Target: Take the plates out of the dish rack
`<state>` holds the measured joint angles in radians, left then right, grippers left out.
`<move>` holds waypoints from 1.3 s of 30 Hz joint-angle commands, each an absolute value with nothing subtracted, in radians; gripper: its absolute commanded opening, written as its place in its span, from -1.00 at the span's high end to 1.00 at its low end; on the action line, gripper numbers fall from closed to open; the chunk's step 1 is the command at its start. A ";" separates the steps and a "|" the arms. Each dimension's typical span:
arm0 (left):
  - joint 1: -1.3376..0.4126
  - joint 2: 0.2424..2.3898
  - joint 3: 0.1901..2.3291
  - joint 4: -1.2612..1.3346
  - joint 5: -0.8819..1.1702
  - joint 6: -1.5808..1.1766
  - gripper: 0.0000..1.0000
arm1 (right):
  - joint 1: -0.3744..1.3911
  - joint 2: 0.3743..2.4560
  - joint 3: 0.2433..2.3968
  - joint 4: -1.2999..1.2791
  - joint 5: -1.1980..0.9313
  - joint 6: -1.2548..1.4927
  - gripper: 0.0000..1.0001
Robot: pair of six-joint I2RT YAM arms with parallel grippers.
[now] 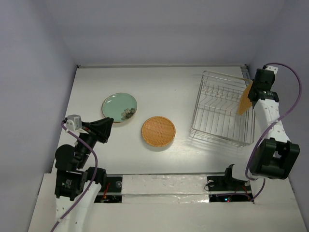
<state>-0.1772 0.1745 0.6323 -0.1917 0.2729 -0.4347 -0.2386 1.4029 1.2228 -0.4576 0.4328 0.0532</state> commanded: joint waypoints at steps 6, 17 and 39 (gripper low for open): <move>-0.181 0.164 0.637 -0.143 0.276 -0.428 0.63 | -0.135 1.273 1.362 -0.442 0.426 -0.074 1.00; -0.181 0.161 0.638 -0.144 0.267 -0.431 0.62 | -0.061 1.121 1.471 -0.462 0.430 0.044 1.00; -0.181 0.212 0.640 -0.156 0.224 -0.437 0.59 | 0.512 0.892 0.891 -0.069 -0.434 0.698 1.00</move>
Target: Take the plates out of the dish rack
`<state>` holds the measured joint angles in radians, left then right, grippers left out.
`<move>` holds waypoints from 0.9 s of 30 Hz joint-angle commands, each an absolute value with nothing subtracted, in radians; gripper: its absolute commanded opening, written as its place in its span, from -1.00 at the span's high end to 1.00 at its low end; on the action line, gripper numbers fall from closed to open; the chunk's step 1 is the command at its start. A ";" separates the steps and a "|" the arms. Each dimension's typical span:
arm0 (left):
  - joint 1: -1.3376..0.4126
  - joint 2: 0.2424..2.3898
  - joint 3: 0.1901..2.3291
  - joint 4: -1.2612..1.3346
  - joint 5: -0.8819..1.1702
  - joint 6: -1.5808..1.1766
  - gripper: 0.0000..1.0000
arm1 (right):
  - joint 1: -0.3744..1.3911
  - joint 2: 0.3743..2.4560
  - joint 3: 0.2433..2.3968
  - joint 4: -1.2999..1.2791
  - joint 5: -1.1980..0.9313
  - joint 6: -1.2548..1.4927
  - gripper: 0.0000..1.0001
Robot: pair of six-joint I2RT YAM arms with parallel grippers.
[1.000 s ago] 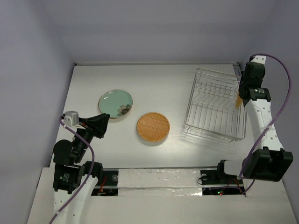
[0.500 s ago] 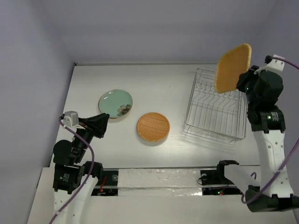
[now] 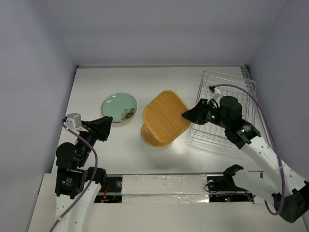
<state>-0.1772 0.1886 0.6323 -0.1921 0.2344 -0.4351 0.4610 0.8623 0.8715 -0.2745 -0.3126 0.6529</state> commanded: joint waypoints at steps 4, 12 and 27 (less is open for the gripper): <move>-0.163 0.227 0.640 -0.158 0.222 -0.437 0.59 | 0.538 1.001 0.870 -0.034 -0.509 0.663 1.00; -0.153 0.241 0.640 -0.158 0.225 -0.439 0.59 | 0.548 1.210 0.894 -0.014 -0.543 0.583 1.00; -0.153 0.250 0.637 -0.158 0.227 -0.440 0.59 | 0.506 1.394 0.838 0.084 -0.466 0.578 1.00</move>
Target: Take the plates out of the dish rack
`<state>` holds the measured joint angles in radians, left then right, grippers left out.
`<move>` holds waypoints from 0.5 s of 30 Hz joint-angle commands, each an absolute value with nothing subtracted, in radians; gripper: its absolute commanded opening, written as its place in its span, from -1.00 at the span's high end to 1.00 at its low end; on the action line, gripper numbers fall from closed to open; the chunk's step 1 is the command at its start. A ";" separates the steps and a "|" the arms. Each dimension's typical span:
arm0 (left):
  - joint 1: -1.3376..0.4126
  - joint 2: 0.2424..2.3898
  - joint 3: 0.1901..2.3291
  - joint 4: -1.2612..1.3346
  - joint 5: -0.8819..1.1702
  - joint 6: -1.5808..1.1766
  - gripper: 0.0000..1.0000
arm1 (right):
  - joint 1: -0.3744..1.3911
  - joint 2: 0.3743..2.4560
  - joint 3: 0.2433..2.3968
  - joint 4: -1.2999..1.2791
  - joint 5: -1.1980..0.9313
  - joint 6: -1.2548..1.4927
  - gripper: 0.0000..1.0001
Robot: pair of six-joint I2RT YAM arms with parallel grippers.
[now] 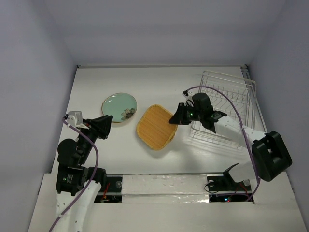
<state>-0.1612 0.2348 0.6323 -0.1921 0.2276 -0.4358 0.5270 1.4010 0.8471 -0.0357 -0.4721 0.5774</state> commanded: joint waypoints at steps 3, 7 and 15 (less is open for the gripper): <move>-0.153 0.250 0.638 -0.156 0.230 -0.440 0.59 | 0.506 1.416 0.841 0.042 -0.424 0.558 0.83; -0.153 0.250 0.638 -0.158 0.230 -0.440 0.59 | 0.497 1.428 0.847 -0.011 -0.356 0.522 0.53; -0.144 0.245 0.637 -0.155 0.232 -0.439 0.59 | 0.497 1.431 0.854 -0.123 -0.265 0.466 -0.17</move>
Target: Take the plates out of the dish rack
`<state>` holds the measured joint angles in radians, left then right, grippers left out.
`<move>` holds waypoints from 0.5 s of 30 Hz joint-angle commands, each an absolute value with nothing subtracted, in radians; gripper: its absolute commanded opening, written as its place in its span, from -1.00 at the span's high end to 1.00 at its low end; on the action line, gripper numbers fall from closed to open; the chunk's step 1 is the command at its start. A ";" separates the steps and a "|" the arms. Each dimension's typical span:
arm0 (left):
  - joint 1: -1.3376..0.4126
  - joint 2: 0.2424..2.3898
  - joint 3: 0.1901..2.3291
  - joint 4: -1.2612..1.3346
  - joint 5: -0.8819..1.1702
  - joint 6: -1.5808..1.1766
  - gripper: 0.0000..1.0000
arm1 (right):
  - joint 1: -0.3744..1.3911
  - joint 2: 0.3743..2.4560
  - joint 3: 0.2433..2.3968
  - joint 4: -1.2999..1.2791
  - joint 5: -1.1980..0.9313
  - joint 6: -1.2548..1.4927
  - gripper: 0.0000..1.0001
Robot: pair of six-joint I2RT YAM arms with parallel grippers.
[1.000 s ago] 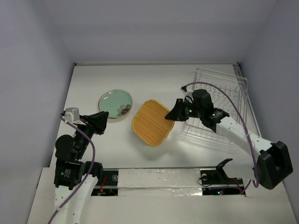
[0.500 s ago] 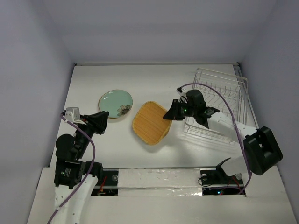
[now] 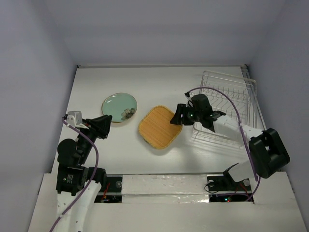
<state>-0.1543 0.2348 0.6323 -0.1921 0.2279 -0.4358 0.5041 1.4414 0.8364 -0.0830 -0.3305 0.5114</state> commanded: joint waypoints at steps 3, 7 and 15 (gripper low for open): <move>-0.144 0.245 0.638 -0.156 0.232 -0.440 0.59 | 0.497 1.421 0.868 -0.155 -0.261 0.448 -0.42; -0.144 0.244 0.638 -0.156 0.230 -0.442 0.59 | 0.529 1.391 0.893 -0.190 -0.239 0.436 -0.65; -0.144 0.239 0.637 -0.158 0.230 -0.442 0.58 | 0.640 1.292 0.950 -0.304 -0.132 0.445 -0.74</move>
